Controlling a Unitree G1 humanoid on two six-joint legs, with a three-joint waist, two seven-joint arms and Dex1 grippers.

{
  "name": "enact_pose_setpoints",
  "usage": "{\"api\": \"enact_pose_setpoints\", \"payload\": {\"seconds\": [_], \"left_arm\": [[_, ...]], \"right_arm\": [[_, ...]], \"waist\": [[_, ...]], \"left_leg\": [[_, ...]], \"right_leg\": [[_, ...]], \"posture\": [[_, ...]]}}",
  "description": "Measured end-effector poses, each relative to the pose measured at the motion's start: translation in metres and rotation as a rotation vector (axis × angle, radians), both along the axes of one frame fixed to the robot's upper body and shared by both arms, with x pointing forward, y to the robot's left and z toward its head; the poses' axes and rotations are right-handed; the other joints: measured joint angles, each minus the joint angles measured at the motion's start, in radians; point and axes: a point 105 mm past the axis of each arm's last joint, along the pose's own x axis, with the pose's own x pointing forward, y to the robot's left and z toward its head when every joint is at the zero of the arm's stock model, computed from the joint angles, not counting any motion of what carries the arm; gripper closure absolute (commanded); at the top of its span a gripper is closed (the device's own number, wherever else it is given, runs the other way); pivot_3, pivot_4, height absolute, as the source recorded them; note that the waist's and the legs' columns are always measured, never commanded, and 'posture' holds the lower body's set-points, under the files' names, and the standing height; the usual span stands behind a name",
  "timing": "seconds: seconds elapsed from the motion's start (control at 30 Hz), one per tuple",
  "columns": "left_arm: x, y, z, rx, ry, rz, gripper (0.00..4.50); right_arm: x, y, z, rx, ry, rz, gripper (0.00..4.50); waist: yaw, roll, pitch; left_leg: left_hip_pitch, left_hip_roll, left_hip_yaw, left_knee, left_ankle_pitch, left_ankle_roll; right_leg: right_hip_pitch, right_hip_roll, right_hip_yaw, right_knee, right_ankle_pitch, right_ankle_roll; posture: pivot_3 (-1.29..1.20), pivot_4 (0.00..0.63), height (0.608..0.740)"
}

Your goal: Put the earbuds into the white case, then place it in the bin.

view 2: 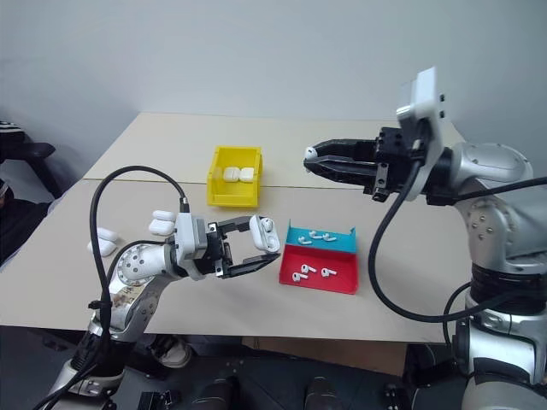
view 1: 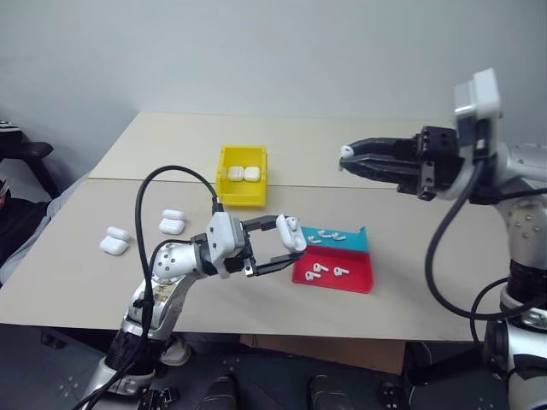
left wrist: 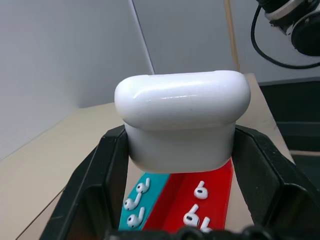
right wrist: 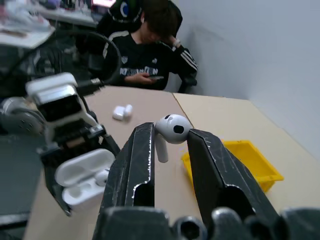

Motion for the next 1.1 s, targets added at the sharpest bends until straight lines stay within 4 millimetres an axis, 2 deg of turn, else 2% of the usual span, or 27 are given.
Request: {"api": "enact_pose_setpoints", "payload": {"seconds": [0.17, 0.37, 0.57, 1.1], "left_arm": [[-0.011, 0.0, 0.008, -0.03, 0.061, -0.108, 1.7], [-0.017, 0.003, 0.009, 0.009, 0.052, -0.171, 1.7], [-0.017, -0.002, 0.014, 0.007, 0.033, -0.188, 1.7], [-0.02, -0.004, 0.016, 0.001, 0.025, -0.196, 1.7]], "right_arm": [[-0.028, 0.008, -0.01, 0.067, 0.092, 0.086, 3.26], [-0.044, 0.017, -0.02, 0.091, 0.158, 0.158, 3.26], [-0.045, 0.032, -0.048, 0.025, 0.223, 0.167, 3.26], [-0.04, 0.039, -0.06, 0.016, 0.143, 0.158, 3.26]], "waist": [[-0.003, 0.0, 0.0], [-0.003, 0.0, 0.0], [-0.003, 0.0, 0.0], [-0.002, 0.0, 0.0]], "left_leg": [[0.0, 0.0, 0.0, 0.0, 0.0, 0.0], [-0.001, 0.0, 0.0, 0.001, 0.0, 0.0], [-0.002, 0.0, 0.0, 0.001, 0.0, 0.0], [-0.005, 0.0, 0.0, -0.001, 0.0, 0.0]], "right_leg": [[0.0, 0.0, 0.0, -0.001, 0.0, 0.0], [0.001, 0.0, 0.0, -0.002, 0.0, 0.0], [0.001, 0.0, 0.0, -0.005, 0.0, 0.0], [0.001, 0.0, 0.0, -0.012, 0.0, 0.0]], "posture": [[0.0, 0.15, 0.74], [0.0, 0.15, 0.74], [0.0, 0.15, 0.74], [0.0, 0.15, 0.74]]}}
